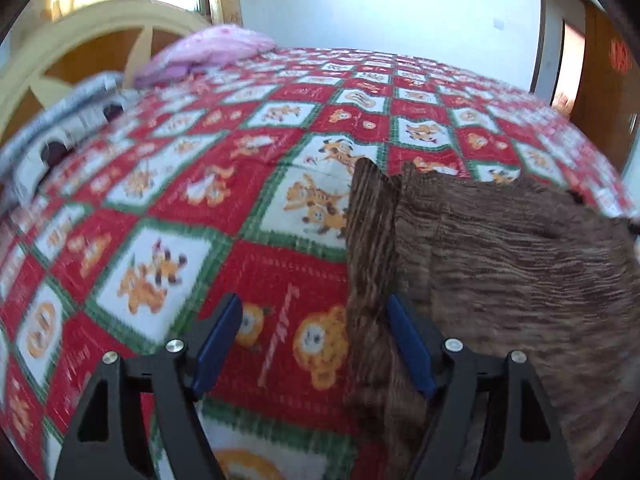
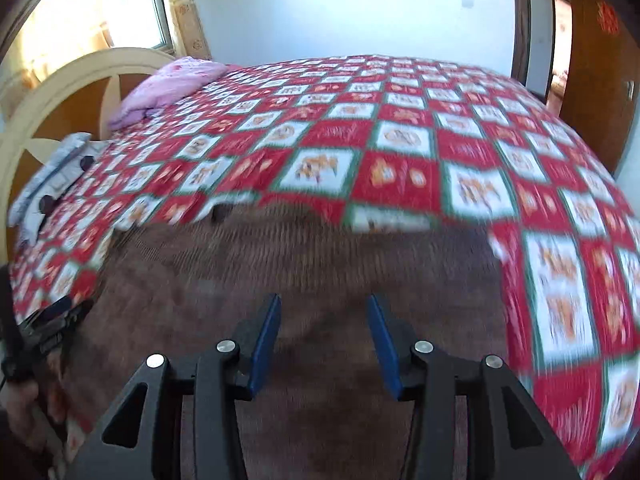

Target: Fold small clothes

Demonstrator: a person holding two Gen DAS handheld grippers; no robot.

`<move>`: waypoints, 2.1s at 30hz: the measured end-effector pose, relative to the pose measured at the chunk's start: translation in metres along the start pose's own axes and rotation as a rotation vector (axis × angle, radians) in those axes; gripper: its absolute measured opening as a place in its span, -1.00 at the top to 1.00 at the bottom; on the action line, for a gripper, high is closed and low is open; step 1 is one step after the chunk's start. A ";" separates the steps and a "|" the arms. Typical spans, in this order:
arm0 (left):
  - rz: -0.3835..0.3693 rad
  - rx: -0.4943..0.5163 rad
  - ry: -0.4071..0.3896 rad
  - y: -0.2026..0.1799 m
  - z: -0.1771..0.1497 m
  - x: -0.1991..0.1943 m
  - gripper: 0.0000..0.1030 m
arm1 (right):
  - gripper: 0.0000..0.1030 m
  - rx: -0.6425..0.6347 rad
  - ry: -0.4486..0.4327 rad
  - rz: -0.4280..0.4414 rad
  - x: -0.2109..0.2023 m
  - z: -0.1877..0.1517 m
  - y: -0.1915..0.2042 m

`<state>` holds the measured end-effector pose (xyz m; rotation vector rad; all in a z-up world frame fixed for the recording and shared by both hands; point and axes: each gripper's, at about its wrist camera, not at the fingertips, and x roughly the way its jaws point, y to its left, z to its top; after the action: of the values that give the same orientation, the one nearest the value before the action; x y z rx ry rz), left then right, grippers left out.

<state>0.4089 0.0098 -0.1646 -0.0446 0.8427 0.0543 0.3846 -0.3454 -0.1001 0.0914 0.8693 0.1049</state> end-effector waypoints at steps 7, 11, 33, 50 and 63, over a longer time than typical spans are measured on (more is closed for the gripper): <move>-0.200 -0.010 0.013 0.024 -0.047 -0.046 -0.51 | 0.10 0.162 0.006 -0.091 -0.071 -0.087 -0.085; -0.230 0.036 -0.002 0.018 -0.068 -0.061 -0.49 | 0.10 0.208 0.004 -0.104 -0.086 -0.113 -0.102; -0.359 0.097 -0.014 0.000 -0.067 -0.081 0.84 | 0.94 0.108 -0.036 -0.043 -0.098 -0.125 -0.067; -0.398 0.085 -0.004 0.014 -0.080 -0.079 0.86 | 0.95 0.093 0.047 -0.086 -0.085 -0.156 -0.070; -0.259 0.161 -0.061 0.018 -0.090 -0.091 -0.18 | 0.01 0.046 -0.071 -0.135 -0.116 -0.135 -0.036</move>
<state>0.2798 0.0198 -0.1570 -0.0008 0.7726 -0.2543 0.2085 -0.3908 -0.1035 0.0787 0.8052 -0.0440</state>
